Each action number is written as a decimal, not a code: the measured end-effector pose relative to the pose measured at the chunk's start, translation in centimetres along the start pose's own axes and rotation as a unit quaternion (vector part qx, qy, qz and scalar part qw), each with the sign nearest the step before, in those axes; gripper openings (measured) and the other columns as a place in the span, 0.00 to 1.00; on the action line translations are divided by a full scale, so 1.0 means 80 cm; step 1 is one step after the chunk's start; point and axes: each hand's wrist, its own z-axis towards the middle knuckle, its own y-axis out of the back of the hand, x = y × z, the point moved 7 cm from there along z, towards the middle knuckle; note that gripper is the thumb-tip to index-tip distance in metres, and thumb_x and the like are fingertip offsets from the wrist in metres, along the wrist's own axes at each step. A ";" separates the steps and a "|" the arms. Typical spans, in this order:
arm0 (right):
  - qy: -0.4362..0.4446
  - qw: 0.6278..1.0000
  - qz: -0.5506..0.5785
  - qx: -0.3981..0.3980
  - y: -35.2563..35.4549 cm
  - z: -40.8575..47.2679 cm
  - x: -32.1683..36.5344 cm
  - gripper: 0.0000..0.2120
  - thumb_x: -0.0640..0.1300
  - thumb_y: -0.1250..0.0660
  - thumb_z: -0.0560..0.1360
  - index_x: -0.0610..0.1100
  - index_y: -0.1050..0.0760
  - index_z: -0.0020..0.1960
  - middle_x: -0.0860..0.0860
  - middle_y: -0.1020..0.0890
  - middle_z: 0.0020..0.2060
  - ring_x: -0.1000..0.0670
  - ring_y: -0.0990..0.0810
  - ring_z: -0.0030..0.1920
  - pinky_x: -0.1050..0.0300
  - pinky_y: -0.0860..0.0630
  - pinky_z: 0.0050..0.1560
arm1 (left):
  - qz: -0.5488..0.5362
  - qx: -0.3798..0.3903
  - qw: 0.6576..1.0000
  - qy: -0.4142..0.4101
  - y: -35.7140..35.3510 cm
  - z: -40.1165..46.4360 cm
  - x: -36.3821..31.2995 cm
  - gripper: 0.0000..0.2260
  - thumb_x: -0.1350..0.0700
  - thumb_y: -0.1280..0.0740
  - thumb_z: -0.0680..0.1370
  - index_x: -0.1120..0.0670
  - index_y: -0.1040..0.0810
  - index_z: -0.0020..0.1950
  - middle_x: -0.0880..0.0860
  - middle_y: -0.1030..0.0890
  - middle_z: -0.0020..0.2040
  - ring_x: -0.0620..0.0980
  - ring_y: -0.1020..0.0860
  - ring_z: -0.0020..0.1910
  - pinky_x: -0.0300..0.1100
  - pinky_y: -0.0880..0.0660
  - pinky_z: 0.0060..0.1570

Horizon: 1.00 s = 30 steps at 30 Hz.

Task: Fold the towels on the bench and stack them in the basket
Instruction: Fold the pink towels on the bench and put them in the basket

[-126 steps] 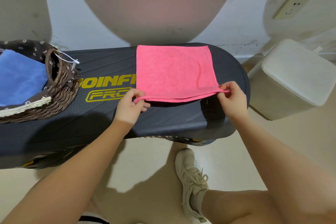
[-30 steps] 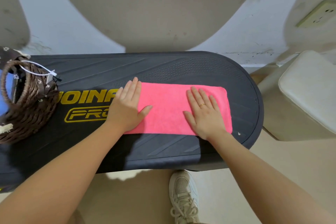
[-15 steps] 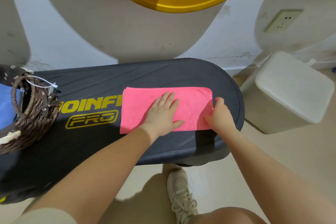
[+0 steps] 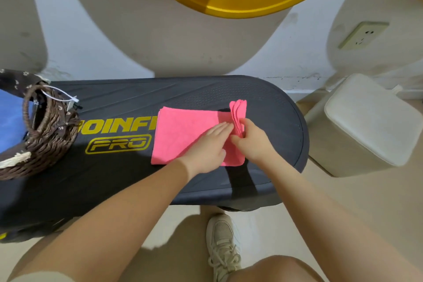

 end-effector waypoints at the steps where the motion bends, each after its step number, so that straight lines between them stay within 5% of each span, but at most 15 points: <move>1: 0.012 1.000 -0.016 0.008 -0.010 0.000 0.010 0.22 0.42 0.38 0.75 0.40 0.36 0.68 0.38 0.21 0.56 0.38 0.24 0.57 0.52 0.29 0.54 | -0.106 -0.024 0.993 0.039 0.007 -0.003 0.005 0.29 0.68 0.46 0.77 0.53 0.49 0.76 0.55 0.44 0.76 0.50 0.43 0.74 0.38 0.48 0.72; 4: 0.035 0.998 -0.043 0.039 -0.039 0.001 0.033 0.25 0.43 0.39 0.77 0.39 0.42 0.71 0.36 0.23 0.59 0.36 0.25 0.59 0.50 0.29 0.54 | -0.379 -0.101 0.912 0.120 0.026 -0.016 0.025 0.24 0.67 0.48 0.79 0.51 0.39 0.73 0.56 0.31 0.68 0.50 0.30 0.63 0.42 0.35 0.63; 6: 0.050 0.995 -0.055 0.066 -0.058 0.004 0.043 0.25 0.43 0.40 0.77 0.40 0.43 0.71 0.38 0.23 0.59 0.36 0.25 0.59 0.51 0.30 0.50 | -0.398 -0.117 0.898 0.150 0.033 -0.022 0.042 0.19 0.64 0.46 0.80 0.52 0.34 0.70 0.57 0.28 0.66 0.51 0.26 0.59 0.42 0.33 0.62; 10: 0.097 0.981 -0.109 0.127 -0.090 0.004 0.059 0.23 0.41 0.41 0.77 0.38 0.41 0.69 0.39 0.21 0.55 0.38 0.23 0.56 0.57 0.34 0.43 | -0.299 -0.106 0.928 0.196 0.026 -0.024 0.078 0.18 0.62 0.43 0.80 0.55 0.32 0.70 0.56 0.30 0.69 0.52 0.30 0.66 0.44 0.35 0.68; 16: 0.190 0.908 -0.366 0.074 -0.086 0.009 0.062 0.21 0.42 0.43 0.77 0.42 0.36 0.69 0.43 0.31 0.66 0.41 0.29 0.61 0.49 0.28 0.54 | -0.217 -0.111 0.950 0.195 0.034 -0.023 0.090 0.19 0.61 0.41 0.78 0.55 0.32 0.70 0.54 0.32 0.70 0.51 0.31 0.67 0.45 0.37 0.70; 20: 0.179 0.905 -0.372 0.107 -0.093 0.013 0.053 0.32 0.52 0.37 0.75 0.44 0.44 0.74 0.47 0.44 0.74 0.40 0.37 0.67 0.47 0.31 0.60 | -0.011 -0.175 0.955 0.239 0.061 -0.047 0.103 0.23 0.58 0.41 0.78 0.55 0.38 0.73 0.56 0.37 0.72 0.56 0.38 0.69 0.46 0.40 0.69; 24: 0.150 0.911 -0.361 0.130 -0.093 0.019 0.057 0.35 0.51 0.35 0.73 0.47 0.47 0.75 0.50 0.47 0.75 0.41 0.40 0.68 0.44 0.30 0.60 | 0.143 -0.136 0.936 0.293 0.067 -0.088 0.135 0.25 0.53 0.40 0.78 0.56 0.42 0.73 0.56 0.38 0.72 0.57 0.38 0.68 0.50 0.37 0.64; 30: 0.104 0.914 -0.365 0.144 -0.095 0.016 0.057 0.36 0.50 0.36 0.74 0.49 0.51 0.76 0.53 0.50 0.75 0.42 0.43 0.70 0.43 0.31 0.60 | 0.049 -0.155 0.913 0.375 0.083 -0.097 0.153 0.19 0.50 0.39 0.78 0.61 0.32 0.64 0.61 0.27 0.62 0.60 0.29 0.61 0.51 0.31 0.56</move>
